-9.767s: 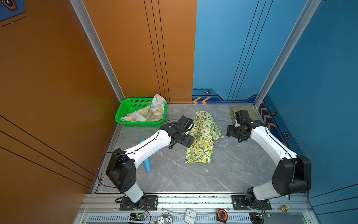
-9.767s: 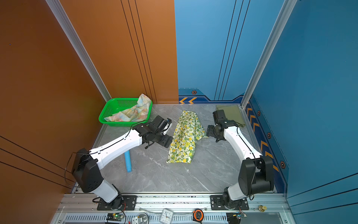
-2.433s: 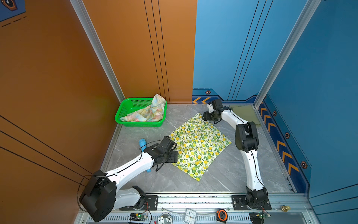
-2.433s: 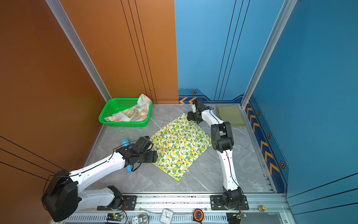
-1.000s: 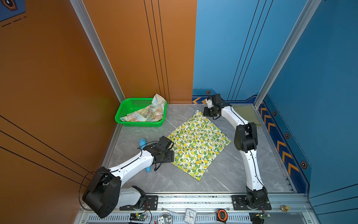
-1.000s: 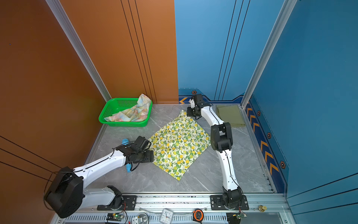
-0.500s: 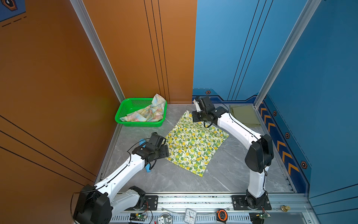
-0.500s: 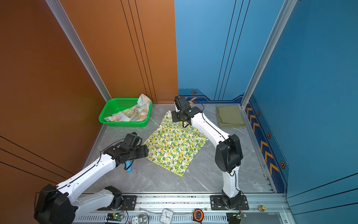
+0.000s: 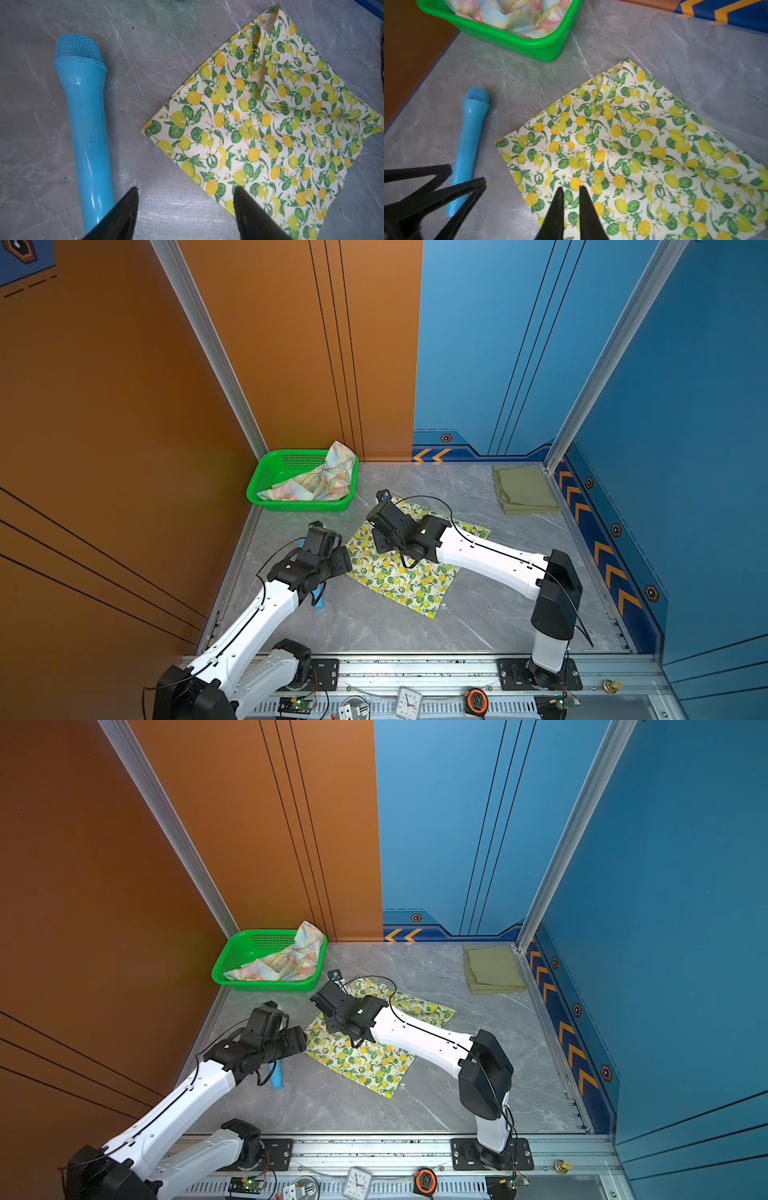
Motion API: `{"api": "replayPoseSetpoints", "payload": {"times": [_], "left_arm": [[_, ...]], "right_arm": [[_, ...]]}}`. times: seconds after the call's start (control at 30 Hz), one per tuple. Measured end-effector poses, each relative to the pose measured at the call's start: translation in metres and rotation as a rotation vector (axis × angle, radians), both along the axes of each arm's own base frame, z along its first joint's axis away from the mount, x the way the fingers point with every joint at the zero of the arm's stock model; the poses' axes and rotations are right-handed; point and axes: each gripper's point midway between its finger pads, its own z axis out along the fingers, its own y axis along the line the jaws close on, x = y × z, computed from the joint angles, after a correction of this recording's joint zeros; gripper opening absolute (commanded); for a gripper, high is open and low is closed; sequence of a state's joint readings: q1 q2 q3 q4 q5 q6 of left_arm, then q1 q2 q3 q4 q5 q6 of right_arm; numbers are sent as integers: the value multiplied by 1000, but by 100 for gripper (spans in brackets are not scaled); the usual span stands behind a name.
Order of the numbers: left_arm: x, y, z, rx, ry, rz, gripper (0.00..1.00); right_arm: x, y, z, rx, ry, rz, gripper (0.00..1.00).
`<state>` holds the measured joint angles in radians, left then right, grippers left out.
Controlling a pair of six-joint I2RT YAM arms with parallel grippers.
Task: Fold and stack skirts
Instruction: Smooth out the skirt at the center of the table.
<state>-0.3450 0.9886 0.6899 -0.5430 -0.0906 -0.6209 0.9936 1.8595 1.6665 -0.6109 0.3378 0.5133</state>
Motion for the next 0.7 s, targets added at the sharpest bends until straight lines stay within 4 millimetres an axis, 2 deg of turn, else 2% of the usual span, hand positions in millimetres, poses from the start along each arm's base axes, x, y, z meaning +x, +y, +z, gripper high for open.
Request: {"api": "replayPoseSetpoints", "payload": {"times": [0.13, 0.2, 0.37, 0.7], "left_arm": [[-9, 0, -15, -7, 36, 0, 75], [-13, 1, -22, -10, 55, 1, 75], [-16, -1, -31, -20, 81, 3, 75], [-10, -5, -46, -23, 115, 8, 75]], "right_arm": [[26, -24, -15, -140, -47, 3, 60], [33, -30, -27, -209, -57, 37, 66], [45, -33, -58, -340, -55, 151, 74], [53, -18, -117, -522, -55, 387, 76]]}}
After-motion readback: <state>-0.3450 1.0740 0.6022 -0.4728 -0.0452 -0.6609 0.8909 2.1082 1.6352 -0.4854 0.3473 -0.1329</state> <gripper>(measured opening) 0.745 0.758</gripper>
